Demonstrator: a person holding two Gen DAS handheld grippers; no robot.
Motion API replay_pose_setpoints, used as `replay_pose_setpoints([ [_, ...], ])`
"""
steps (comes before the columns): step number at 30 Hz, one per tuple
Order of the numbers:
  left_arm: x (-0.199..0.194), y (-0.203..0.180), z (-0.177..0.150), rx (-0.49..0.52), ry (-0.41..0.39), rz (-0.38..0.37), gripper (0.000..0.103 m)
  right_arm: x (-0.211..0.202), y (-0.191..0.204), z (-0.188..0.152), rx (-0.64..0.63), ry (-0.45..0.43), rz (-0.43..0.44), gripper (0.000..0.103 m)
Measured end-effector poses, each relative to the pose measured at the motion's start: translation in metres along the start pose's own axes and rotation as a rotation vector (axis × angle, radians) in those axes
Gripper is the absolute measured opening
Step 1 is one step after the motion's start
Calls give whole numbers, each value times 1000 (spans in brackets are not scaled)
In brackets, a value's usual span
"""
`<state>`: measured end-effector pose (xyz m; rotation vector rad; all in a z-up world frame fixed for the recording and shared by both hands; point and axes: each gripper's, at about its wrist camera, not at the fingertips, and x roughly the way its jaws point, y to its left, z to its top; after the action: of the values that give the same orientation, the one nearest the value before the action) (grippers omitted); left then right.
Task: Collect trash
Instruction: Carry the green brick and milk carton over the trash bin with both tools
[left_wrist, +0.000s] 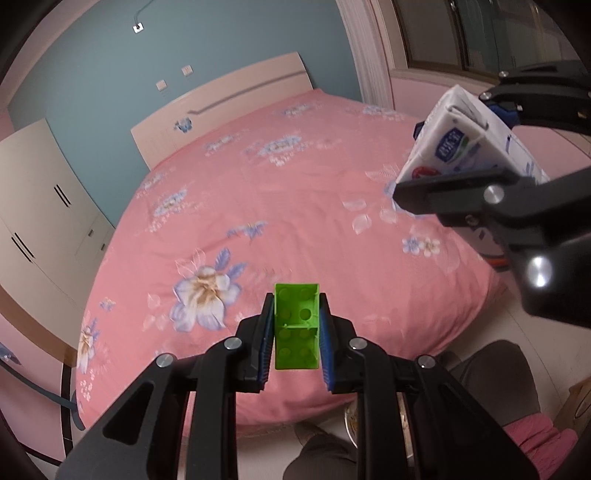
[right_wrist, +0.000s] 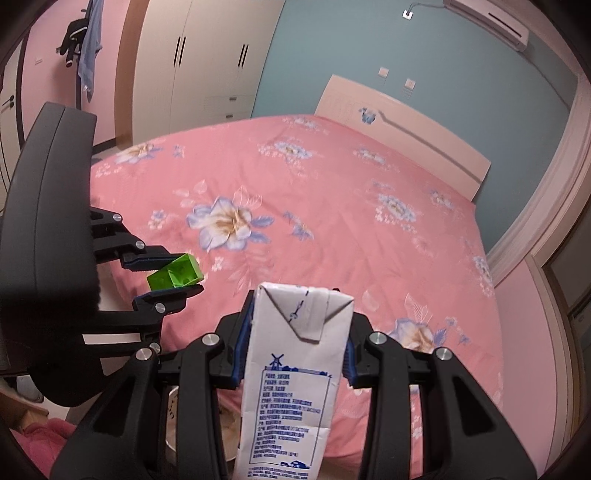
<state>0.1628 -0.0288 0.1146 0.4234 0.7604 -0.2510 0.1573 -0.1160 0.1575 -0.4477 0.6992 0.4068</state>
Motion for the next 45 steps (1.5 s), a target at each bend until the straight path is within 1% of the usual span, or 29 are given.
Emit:
replay_pose_setpoints([
  [8,30,-13,-30,14,82,-32,24,32,13,-28,10,78,42,40],
  [19,63,-25,-72,-10,176,-83,24,78,36,-72,9,197,93,40],
  [34,105,-39,-124,-44,284,-161,24,135,59,-125,42,326,171,40],
  [45,141,-57,-165,-59,379,-197,24,179,75,-172,82,414,227,40],
])
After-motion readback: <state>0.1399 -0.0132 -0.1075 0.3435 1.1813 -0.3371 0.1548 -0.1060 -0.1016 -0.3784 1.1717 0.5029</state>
